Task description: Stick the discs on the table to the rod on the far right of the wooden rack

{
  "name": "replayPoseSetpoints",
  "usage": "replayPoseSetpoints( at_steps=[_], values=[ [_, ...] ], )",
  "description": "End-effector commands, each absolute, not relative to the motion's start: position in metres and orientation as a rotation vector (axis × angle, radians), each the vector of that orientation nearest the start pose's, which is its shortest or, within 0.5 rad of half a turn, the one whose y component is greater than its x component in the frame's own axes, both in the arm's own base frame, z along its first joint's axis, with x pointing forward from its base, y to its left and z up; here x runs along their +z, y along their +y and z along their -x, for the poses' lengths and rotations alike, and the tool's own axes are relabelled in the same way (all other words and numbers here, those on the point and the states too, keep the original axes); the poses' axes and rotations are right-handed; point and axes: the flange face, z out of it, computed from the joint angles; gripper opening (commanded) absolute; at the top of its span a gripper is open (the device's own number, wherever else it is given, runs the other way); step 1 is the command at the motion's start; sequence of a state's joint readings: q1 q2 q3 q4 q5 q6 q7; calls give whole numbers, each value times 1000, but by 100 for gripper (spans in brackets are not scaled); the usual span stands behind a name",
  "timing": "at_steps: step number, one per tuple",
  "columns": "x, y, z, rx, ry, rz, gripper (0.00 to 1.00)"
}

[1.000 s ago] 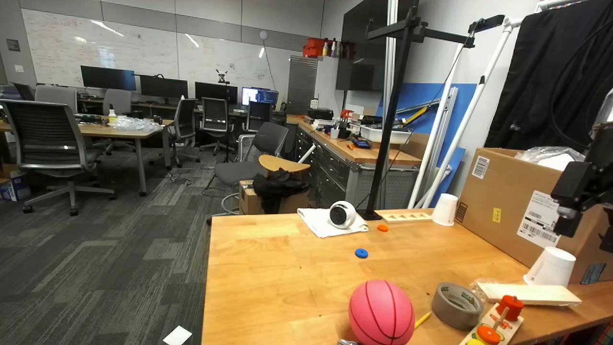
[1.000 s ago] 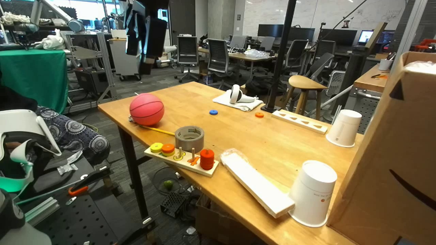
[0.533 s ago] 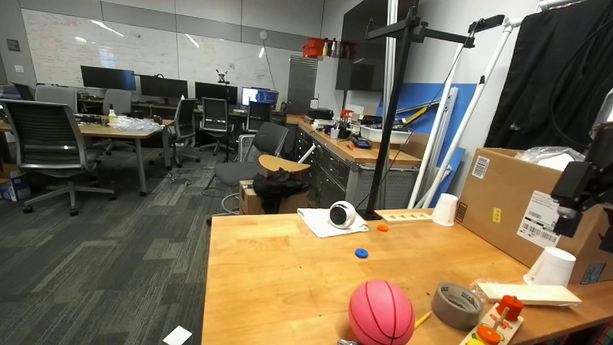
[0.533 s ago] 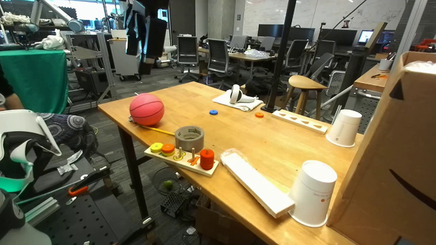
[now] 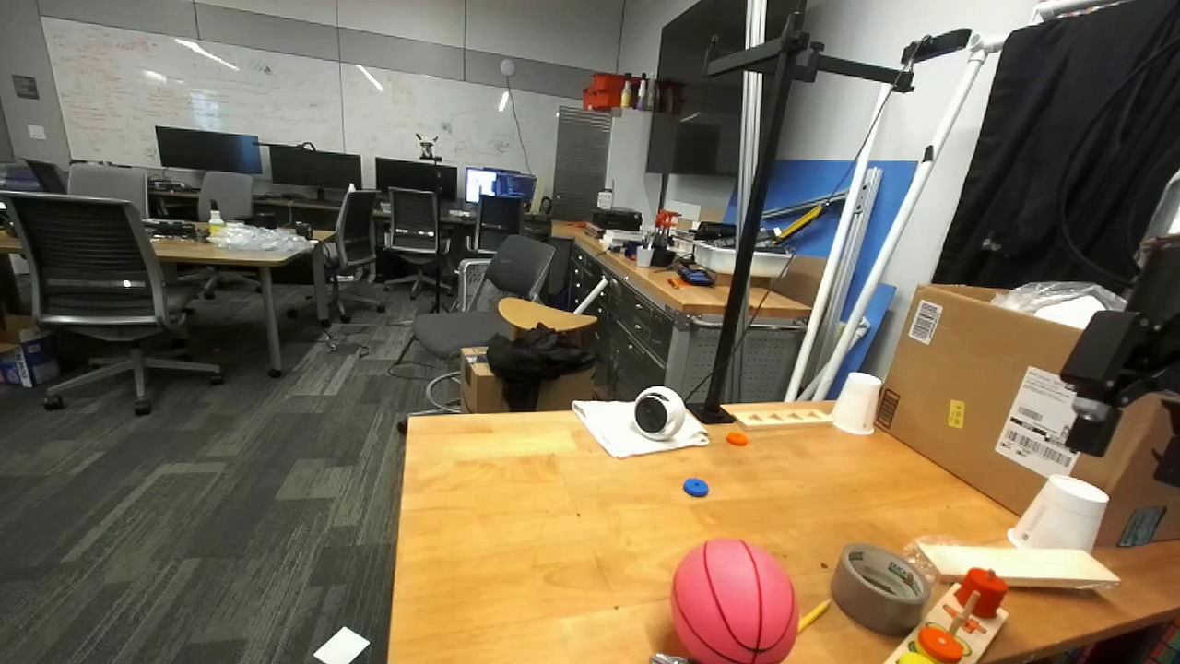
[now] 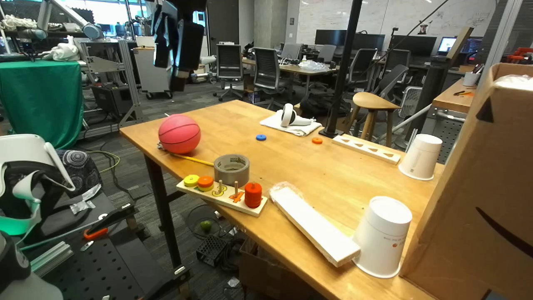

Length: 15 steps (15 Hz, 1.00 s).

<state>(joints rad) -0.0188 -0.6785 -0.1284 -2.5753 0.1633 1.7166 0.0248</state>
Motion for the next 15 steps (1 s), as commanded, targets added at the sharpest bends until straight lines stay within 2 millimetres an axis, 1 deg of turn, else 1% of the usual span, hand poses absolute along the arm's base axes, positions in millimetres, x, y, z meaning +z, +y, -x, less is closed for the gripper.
replayPoseSetpoints(
  at_steps=[1, 3, 5, 7, 8, 9, 10, 11, 13, 15],
  values=[
    [466, -34, -323, 254, 252, 2872, 100],
    [467, -25, -323, 219, 189, 2890, 100],
    [470, -9, -327, 162, 97, 2922, 100],
    [474, 13, -337, 64, -7, 2962, 100],
    [475, 32, -344, 5, -73, 2985, 100],
    [476, 45, -349, -43, -125, 2995, 100],
    [476, 64, -356, -94, -192, 3012, 100],
    [476, 79, -362, -135, -244, 3018, 100],
    [471, 111, -376, -205, -353, 3029, 100],
    [461, 139, -394, -241, -473, 3020, 100]
  ],
)
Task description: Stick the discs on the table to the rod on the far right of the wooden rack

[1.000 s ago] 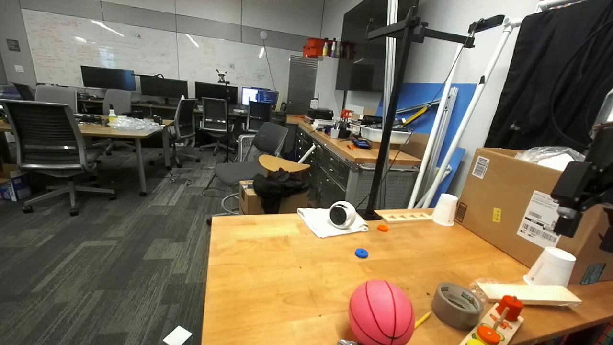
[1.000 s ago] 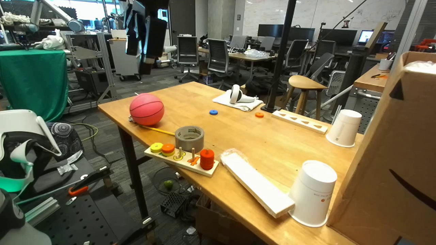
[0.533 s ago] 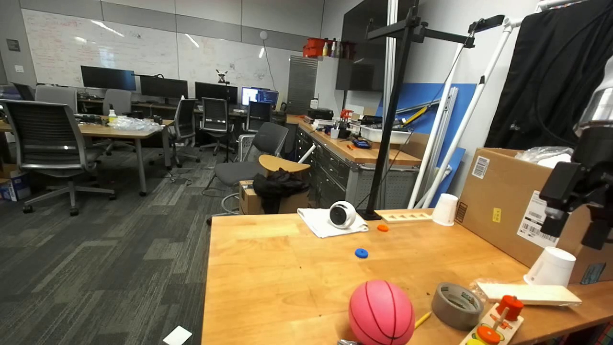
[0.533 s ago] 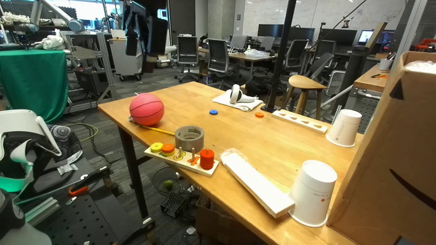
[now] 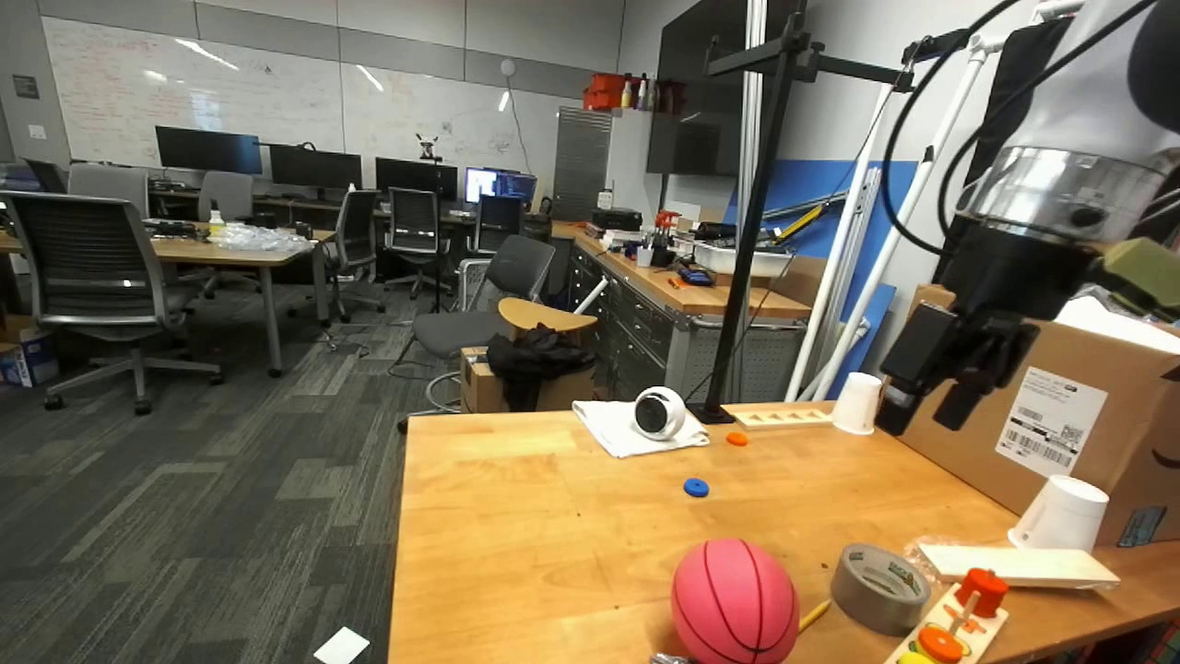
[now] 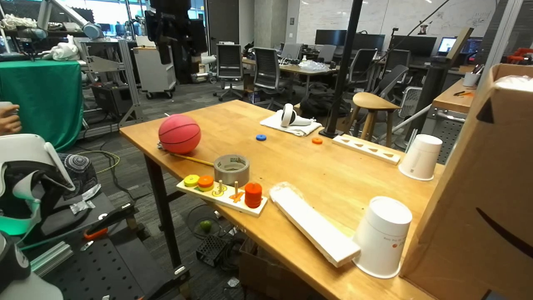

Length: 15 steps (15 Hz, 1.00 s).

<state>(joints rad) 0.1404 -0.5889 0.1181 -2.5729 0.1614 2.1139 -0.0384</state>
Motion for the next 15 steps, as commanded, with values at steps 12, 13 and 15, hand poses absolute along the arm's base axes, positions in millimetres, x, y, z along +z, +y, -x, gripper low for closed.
replayPoseSetpoints(
  at_steps=[12, 13, 15],
  values=[
    [365, 201, -523, -104, -1377, 3048, 100],
    [361, 196, -537, -111, -1394, 3052, 100],
    [357, 183, -564, -118, -1379, 3051, 100]
  ],
)
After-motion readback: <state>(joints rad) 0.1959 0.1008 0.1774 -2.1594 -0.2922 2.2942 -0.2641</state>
